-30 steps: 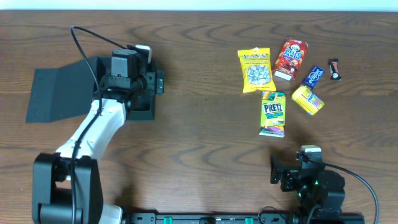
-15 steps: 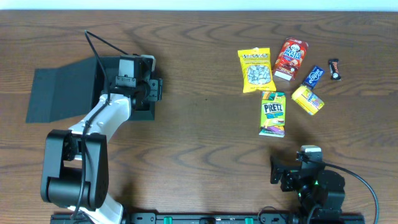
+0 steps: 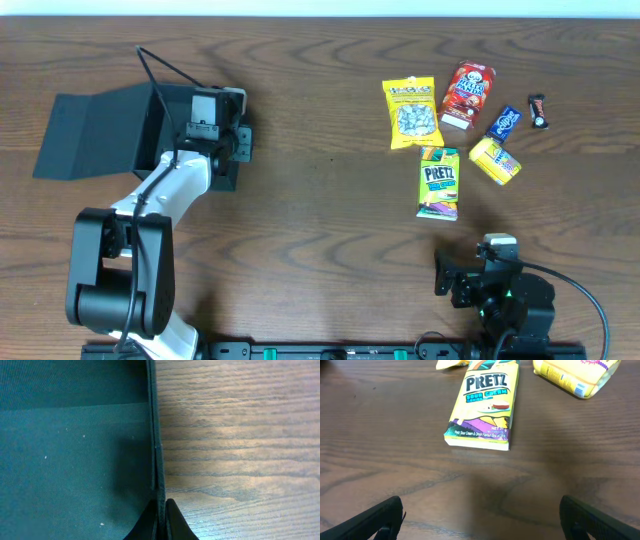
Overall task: Pack container
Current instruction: 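Move the left gripper to the black box's hinged lid and grasp it, then lift the lid with the left gripper and swing it upright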
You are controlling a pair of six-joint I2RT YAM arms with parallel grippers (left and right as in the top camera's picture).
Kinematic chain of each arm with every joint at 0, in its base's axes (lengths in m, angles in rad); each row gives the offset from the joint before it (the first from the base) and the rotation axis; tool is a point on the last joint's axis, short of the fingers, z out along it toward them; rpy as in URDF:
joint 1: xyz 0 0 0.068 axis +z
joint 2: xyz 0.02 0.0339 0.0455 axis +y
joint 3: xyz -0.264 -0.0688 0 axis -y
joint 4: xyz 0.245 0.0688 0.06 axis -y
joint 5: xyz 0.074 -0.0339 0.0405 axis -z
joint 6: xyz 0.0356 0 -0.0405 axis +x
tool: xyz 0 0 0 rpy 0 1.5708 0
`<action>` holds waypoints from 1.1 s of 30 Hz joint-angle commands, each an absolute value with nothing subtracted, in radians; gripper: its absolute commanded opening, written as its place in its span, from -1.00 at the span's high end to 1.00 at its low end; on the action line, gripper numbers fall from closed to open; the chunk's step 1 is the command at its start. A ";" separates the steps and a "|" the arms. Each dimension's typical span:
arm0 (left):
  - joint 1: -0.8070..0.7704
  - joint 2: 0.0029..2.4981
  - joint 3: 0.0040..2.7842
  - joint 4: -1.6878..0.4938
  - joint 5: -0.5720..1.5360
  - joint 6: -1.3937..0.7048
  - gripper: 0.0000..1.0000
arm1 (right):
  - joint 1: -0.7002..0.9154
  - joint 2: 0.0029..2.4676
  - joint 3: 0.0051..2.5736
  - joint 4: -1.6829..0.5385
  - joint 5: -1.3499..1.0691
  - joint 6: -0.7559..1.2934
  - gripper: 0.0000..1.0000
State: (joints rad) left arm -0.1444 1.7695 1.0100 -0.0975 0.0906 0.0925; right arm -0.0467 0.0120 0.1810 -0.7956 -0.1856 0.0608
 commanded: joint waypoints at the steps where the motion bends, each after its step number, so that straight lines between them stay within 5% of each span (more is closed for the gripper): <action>1: -0.186 1.773 1.031 -0.093 0.124 0.254 0.89 | -0.042 0.006 0.176 -0.797 -0.183 0.074 -0.98; 17: -0.445 1.772 1.031 -0.093 0.130 0.736 0.89 | -0.042 0.006 0.176 -0.797 -0.183 0.074 -0.98; 22: -0.479 1.771 1.031 -0.122 0.310 0.913 0.89 | -0.042 0.006 0.176 -0.797 -0.183 0.074 -0.99; 33: -0.492 1.771 1.031 -0.191 0.474 0.940 0.89 | -0.042 0.006 0.176 -0.797 -0.183 0.074 -0.98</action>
State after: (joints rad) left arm -0.4889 1.7695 1.0126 -0.1802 0.4038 0.9085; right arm -0.0467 0.0120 0.1810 -0.7956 -0.1856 0.0608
